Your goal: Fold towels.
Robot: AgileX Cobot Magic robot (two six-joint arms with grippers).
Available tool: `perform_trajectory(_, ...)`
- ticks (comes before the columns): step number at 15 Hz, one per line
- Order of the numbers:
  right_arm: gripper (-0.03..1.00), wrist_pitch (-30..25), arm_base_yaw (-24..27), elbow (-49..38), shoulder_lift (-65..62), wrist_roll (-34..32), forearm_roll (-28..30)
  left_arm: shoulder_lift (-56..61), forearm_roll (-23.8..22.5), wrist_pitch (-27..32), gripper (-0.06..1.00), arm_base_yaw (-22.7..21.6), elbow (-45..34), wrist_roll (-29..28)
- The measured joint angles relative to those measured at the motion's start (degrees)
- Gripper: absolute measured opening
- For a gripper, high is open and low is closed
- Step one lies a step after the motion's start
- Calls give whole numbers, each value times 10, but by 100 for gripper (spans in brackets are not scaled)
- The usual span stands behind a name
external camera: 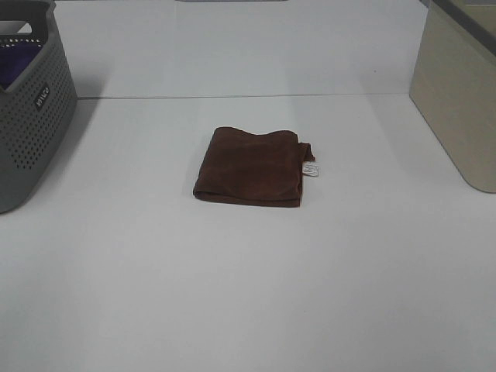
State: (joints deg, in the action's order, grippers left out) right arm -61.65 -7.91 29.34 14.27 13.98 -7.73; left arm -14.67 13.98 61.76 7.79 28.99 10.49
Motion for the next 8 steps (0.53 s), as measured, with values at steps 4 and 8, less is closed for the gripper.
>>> perform_trajectory(4,87,2,0,0,-45,-39,-1,0,-7,-8,85,0,-2,2)
perform_trajectory(8,87,2,0,0,-45,-73,-7,0,-9,-9,85,0,-2,2)
